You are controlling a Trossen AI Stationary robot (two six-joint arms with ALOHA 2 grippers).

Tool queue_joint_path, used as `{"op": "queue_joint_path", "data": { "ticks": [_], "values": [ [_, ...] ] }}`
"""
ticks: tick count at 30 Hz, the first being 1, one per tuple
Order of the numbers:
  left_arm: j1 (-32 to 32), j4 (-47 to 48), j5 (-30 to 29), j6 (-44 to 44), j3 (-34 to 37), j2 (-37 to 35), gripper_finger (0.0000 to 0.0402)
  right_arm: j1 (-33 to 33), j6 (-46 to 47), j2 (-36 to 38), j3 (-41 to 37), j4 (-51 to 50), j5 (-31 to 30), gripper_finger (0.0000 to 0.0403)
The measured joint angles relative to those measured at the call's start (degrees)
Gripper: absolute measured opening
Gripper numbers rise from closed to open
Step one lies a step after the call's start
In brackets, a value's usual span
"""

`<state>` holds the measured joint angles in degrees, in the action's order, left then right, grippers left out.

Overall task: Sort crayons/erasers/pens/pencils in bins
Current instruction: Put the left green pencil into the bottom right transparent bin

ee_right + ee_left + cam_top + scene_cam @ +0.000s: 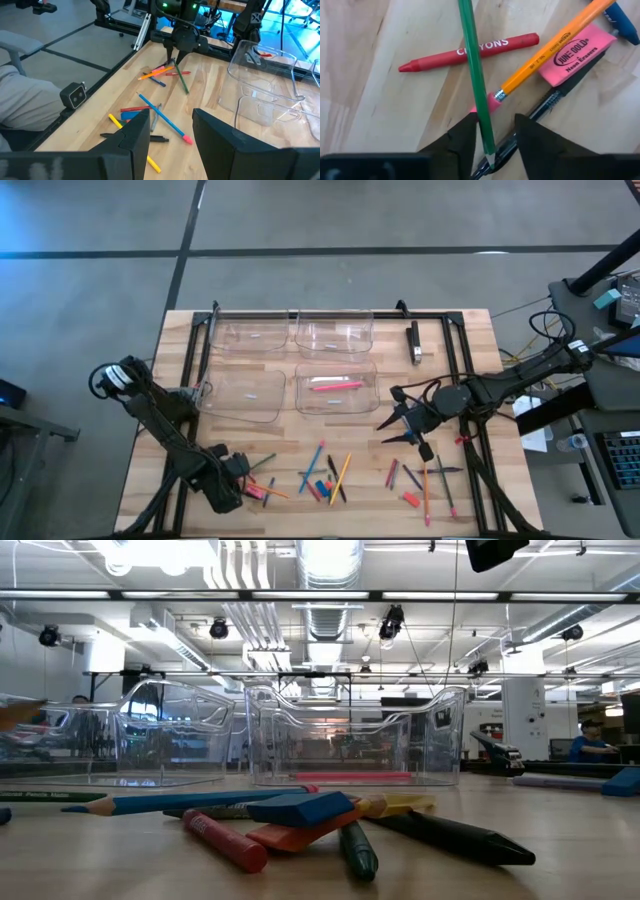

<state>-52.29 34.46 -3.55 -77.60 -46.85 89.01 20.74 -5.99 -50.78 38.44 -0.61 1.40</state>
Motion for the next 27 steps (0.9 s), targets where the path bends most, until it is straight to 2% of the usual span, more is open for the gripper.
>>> {"op": "queue_joint_path", "data": {
  "ticks": [10, 20, 24, 27],
  "values": [
    [0.0, -1.6, 1.3, 0.0, 0.0, -0.9, 0.0012, 0.0, 0.0, 0.0, 0.0, 0.0, 0.0, 0.0139],
    [0.2, 2.4, 2.8, -0.1, -0.6, -4.0, 0.0013, 0.0, -0.1, 0.0, 0.0, 0.0, 0.0, 0.0139],
    [2.2, 6.2, -4.1, 0.7, -1.0, -8.7, 0.0013, 0.0, -0.7, 0.0, 0.0, 0.1, -0.1, 0.0139],
    [5.4, 5.9, -9.8, 6.1, -1.1, -13.2, 0.0013, 0.0, -0.7, 0.0, 0.0, 1.0, -0.1, 0.0139]
  ]
}}
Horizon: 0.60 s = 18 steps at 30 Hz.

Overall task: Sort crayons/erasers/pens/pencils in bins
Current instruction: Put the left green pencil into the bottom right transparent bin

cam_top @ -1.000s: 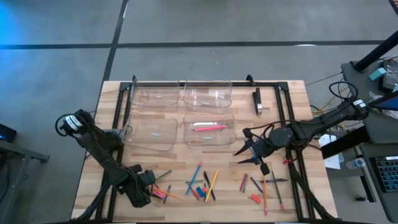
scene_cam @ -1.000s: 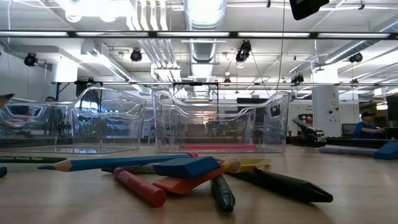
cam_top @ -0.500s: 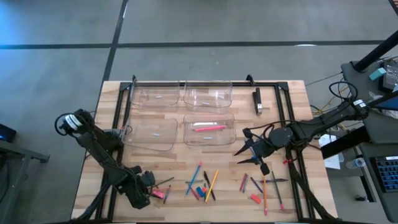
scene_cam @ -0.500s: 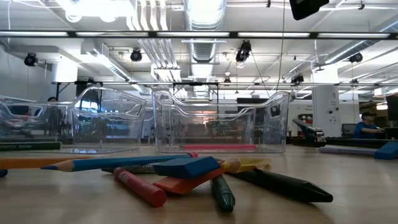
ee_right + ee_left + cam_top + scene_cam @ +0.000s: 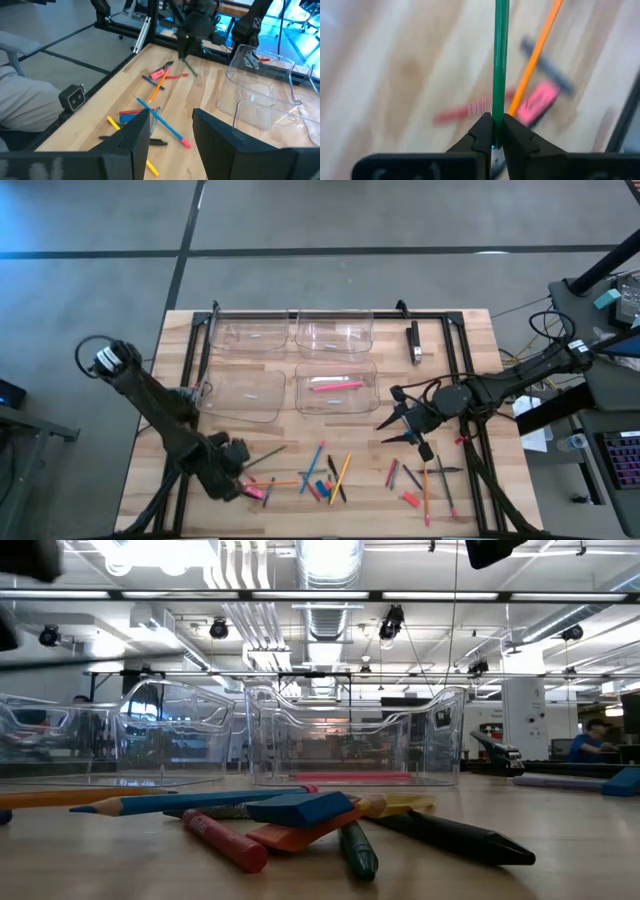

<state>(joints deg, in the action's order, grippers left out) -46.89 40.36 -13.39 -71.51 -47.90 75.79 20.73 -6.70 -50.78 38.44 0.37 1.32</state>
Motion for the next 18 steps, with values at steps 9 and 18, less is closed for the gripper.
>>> {"op": "queue_joint_path", "data": {
  "ticks": [9, 18],
  "values": [
    [20.0, -0.7, -4.5, 29.0, -3.9, -6.8, 0.0013, 0.0, 0.1, -0.5, -0.2, 1.9, 0.0, 0.0139],
    [39.5, -4.3, -2.5, 61.3, -14.6, 0.4, 0.0013, 0.0, -0.6, -1.0, -0.3, 2.6, 0.0, 0.0139]
  ]
}}
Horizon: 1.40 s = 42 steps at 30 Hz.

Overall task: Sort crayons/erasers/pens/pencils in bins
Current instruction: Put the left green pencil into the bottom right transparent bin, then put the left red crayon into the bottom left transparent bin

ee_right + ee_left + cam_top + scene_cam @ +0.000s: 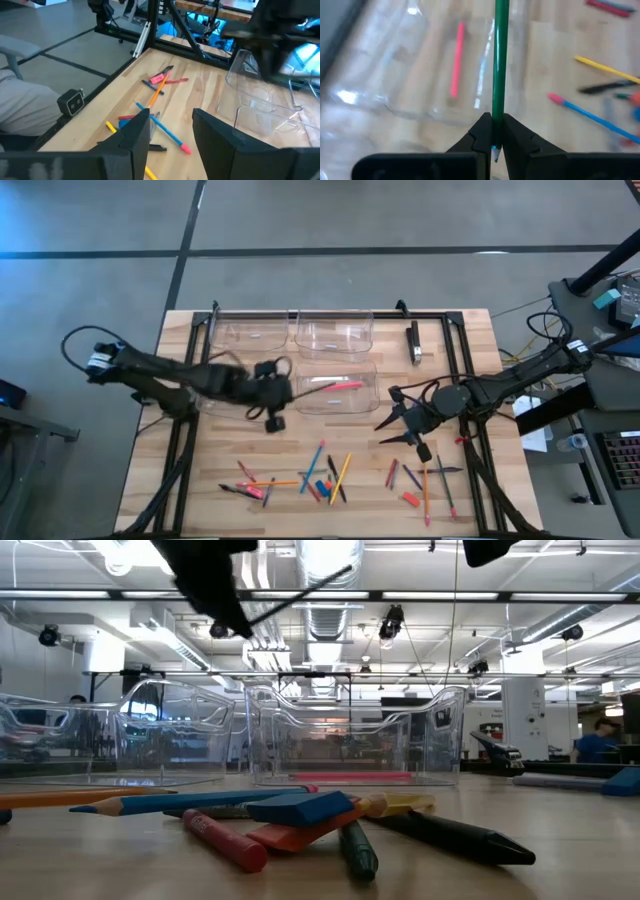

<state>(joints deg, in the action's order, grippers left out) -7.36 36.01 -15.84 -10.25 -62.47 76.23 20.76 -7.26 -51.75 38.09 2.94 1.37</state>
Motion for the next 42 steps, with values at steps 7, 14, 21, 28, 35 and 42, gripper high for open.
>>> {"op": "queue_joint_path", "data": {
  "ticks": [7, 14, 21, 28, 35, 42],
  "values": [
    [5.1, 0.2, 1.8, 13.6, -9.9, 11.3, 0.0013, 0.3, -0.9, -0.1, 0.0, 0.0, 0.5, 0.0139],
    [5.8, 0.7, 2.5, 19.9, -15.0, 20.2, 0.0022, 0.3, -0.3, 0.3, 0.0, 0.3, 0.1, 0.0139],
    [7.0, 0.7, 0.5, 19.7, -15.0, 22.1, 0.0083, 0.3, -0.9, 0.7, 0.0, 0.2, 0.1, 0.0139],
    [7.0, 1.4, 0.5, 18.2, -16.1, 20.4, 0.0173, 0.3, -0.9, 0.7, 0.0, 0.2, 0.1, 0.0139],
    [6.2, 11.6, 0.5, 7.2, -17.8, 12.9, 0.0209, 0.3, -0.9, 0.7, 0.0, -0.2, 0.0, 0.0139],
    [-0.2, 28.3, 0.6, -5.1, -16.3, 6.0, 0.0209, 0.3, -1.6, 0.7, 0.1, -1.0, 0.0, 0.0139]
  ]
}}
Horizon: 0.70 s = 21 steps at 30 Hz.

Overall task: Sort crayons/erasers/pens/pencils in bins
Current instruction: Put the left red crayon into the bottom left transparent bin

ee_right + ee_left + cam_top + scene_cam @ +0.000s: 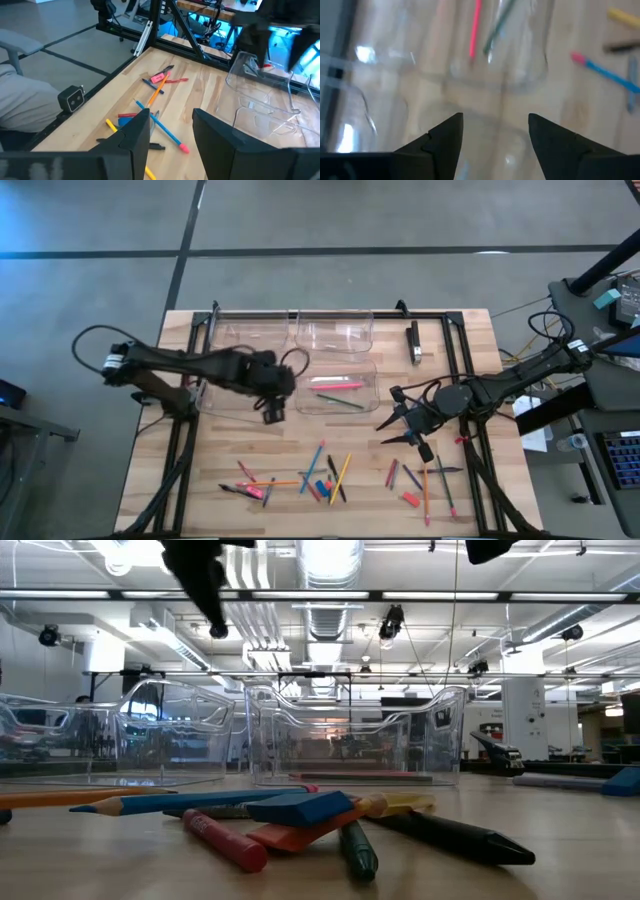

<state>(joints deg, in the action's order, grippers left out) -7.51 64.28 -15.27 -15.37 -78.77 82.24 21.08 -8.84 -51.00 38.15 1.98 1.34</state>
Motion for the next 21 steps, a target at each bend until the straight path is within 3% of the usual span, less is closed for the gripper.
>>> {"op": "queue_joint_path", "data": {
  "ticks": [5, 14, 21],
  "values": [
    [-8.0, 4.1, 0.4, -9.4, 2.7, -1.5, 0.0209, -0.1, -0.1, 0.0, 0.0, 0.0, 0.0, 0.0139],
    [-22.0, 3.1, 4.5, -26.7, 8.9, 0.0, 0.0209, -0.1, 0.2, 0.0, 0.0, 0.0, 0.0, 0.0139],
    [-28.6, -6.6, 7.7, -32.5, 17.4, 0.2, 0.0209, -0.1, 0.3, 0.0, 0.0, 0.0, 0.0, 0.0139]
  ]
}}
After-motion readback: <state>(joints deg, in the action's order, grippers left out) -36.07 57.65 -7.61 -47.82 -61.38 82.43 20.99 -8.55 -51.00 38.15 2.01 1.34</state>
